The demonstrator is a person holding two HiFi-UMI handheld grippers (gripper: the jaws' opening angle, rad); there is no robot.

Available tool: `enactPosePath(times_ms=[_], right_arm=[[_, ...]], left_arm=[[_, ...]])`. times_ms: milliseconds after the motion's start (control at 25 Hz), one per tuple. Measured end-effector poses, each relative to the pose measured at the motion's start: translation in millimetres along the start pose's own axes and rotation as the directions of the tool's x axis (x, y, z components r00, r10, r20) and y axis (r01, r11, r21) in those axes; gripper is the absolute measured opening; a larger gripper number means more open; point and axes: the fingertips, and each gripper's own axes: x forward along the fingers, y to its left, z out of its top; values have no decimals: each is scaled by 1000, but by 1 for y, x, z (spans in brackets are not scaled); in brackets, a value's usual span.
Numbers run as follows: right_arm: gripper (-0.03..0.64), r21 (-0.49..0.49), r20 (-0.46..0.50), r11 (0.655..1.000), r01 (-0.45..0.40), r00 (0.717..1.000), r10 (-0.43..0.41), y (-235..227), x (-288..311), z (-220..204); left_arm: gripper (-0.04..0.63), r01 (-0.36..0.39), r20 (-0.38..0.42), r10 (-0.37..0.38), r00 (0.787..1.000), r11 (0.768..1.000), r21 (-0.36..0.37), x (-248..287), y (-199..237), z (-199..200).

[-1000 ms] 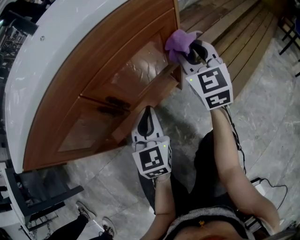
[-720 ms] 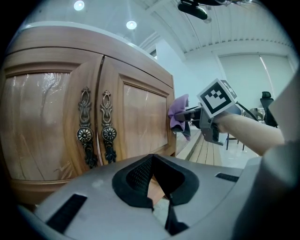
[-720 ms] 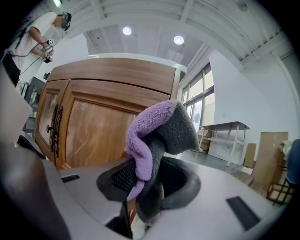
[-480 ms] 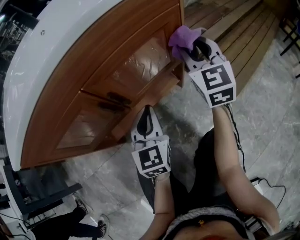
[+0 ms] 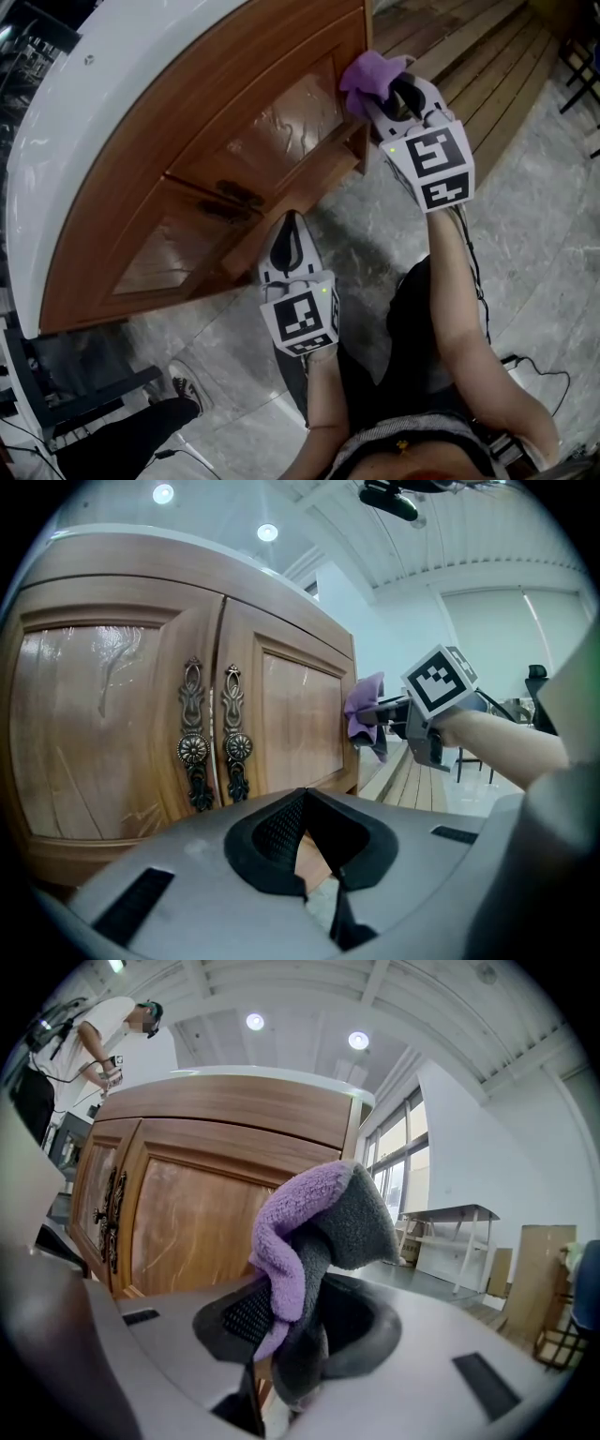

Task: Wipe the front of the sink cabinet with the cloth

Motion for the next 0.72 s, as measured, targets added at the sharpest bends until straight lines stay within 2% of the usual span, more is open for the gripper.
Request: enactPosePath(times_ms=[200,320,440,560,720], right_arm=[[175,81,10,996,-45,999,45,7,-4,-1],[175,110,32,983,-150,989,147,35,-13,7],[175,89,47,952,-294,956,291,87,-20,17],[175,22,10,913,-406,914,406,144,-22,15],[175,-52,-73,864,-500,865,496,204,-22,0]], left_arm=[[6,-7,-1,7,1000,1000,-5,-4,6,-4],[6,-9,-3,9,1000,1000,-8,-10,11,-8],[6,-16,2,16,1000,999,-30,-15,18,-11],[6,-19,13,20,1000,999,-42,-22,23,-12],[6,-21,31,23,999,998,-55,-32,31,-11]])
